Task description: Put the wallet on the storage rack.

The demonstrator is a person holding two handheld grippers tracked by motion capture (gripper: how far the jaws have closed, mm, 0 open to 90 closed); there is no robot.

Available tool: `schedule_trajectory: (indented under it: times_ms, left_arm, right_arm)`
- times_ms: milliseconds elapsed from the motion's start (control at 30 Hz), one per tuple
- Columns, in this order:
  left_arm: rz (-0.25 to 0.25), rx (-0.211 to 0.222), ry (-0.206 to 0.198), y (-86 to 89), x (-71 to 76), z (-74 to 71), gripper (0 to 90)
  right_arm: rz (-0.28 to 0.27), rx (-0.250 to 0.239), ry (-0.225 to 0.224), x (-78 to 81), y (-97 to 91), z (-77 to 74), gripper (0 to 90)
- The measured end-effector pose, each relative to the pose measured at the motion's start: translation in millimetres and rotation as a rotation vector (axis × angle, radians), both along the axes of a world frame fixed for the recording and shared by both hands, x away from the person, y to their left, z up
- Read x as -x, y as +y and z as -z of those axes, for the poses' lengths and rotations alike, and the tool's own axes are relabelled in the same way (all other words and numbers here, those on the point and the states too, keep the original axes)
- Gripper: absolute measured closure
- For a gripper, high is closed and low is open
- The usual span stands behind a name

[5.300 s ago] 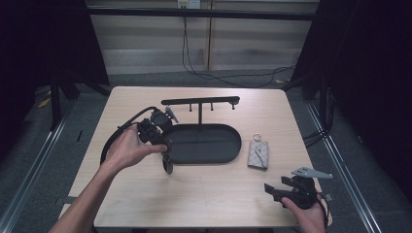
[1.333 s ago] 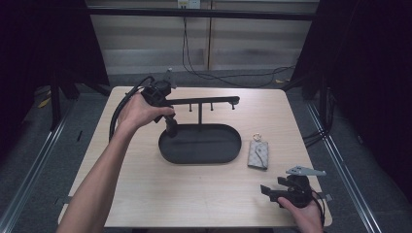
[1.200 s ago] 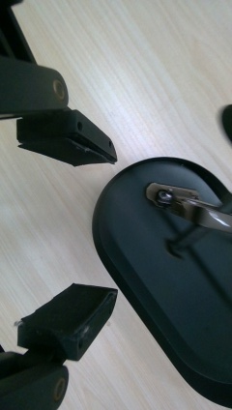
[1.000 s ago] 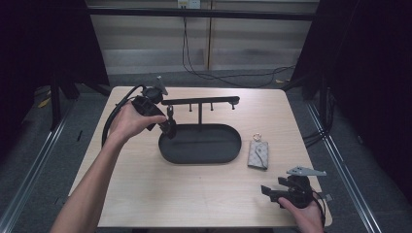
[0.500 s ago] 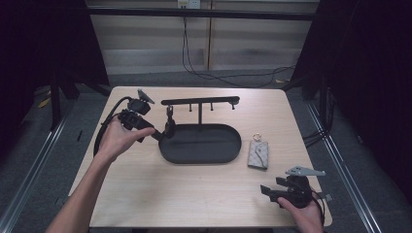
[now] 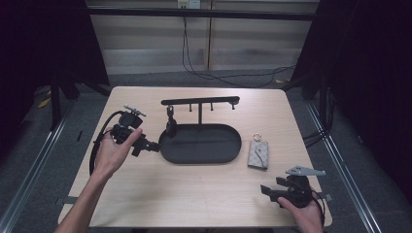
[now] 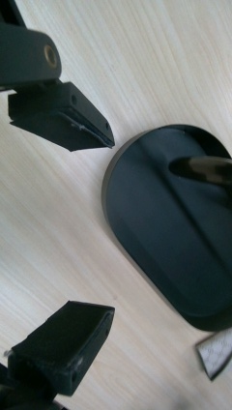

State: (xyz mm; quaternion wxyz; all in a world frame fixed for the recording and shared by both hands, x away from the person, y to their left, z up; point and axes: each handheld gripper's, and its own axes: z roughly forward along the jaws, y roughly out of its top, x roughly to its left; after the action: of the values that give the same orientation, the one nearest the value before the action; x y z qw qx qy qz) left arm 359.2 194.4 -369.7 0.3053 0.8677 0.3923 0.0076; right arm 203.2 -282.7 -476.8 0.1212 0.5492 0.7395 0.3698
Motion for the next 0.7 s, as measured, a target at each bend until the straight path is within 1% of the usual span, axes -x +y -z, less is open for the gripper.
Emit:
schedule_trajectory:
  times_ms: [33, 100, 167, 200, 267, 300, 333, 367, 467, 533, 567, 633, 667, 700]
  left_arm:
    - [0.0, -0.003, -0.012, 1.9, 3.8, 2.3, 18.6]
    - [-0.01, -0.003, -0.018, 7.3, 10.7, 7.9, 16.8]
    - [-0.031, 0.006, -0.026, 12.9, 17.1, 14.7, 16.5]
    - [-0.032, 0.011, -0.03, 15.5, 20.4, 18.3, 16.6]
    - [-0.014, 0.005, -0.042, 19.1, 26.1, 24.7, 16.8]
    - [-0.004, -0.001, -0.065, 20.1, 29.5, 27.4, 16.8]
    - [0.001, 0.009, -0.068, 21.0, 32.7, 30.0, 16.8]
    - [0.006, 0.018, -0.06, 21.8, 35.4, 32.3, 16.8]
    - [0.005, 0.029, -0.08, 25.3, 44.7, 38.7, 18.2]
    - [-0.013, 0.063, -0.077, 30.2, 51.2, 42.8, 18.7]
    - [-0.018, 0.082, -0.068, 33.4, 53.9, 45.0, 19.5]
    - [-0.035, 0.089, -0.076, 40.5, 60.2, 49.9, 24.0]
    - [-0.04, 0.087, -0.074, 42.5, 62.2, 51.3, 23.8]
    - [-0.054, 0.096, -0.085, 45.5, 65.3, 52.9, 23.9]
  right_arm:
    - [-0.002, 0.001, -0.005, 0.1, -0.2, 0.0, 24.7]
    - [0.001, 0.0, -0.008, 0.6, -0.5, -0.2, 24.5]
    - [0.004, -0.002, -0.005, 0.6, -0.6, -0.3, 24.5]
    - [0.002, -0.001, -0.005, -0.1, -0.5, 0.1, 24.5]
    - [0.003, -0.008, 0.005, -0.7, 0.0, 0.1, 25.9]
    - [0.0, -0.014, 0.008, -1.0, -0.2, 0.0, 26.6]
    - [0.002, -0.018, 0.009, -1.2, -0.2, 0.1, 26.6]
    - [0.005, -0.019, 0.011, -1.4, -0.3, 0.1, 26.6]
    - [0.008, -0.029, 0.017, -2.0, -1.0, 0.2, 26.6]
    - [0.012, -0.033, 0.016, -2.0, -1.5, 0.0, 26.5]
    - [0.014, -0.036, 0.018, -1.9, -2.0, -0.2, 26.5]
    - [0.02, -0.043, 0.023, -2.3, -2.9, -0.2, 26.5]
    - [0.027, -0.045, 0.031, -2.7, -3.3, 0.0, 25.9]
    - [0.032, -0.048, 0.034, -2.9, -3.5, 0.0, 25.8]
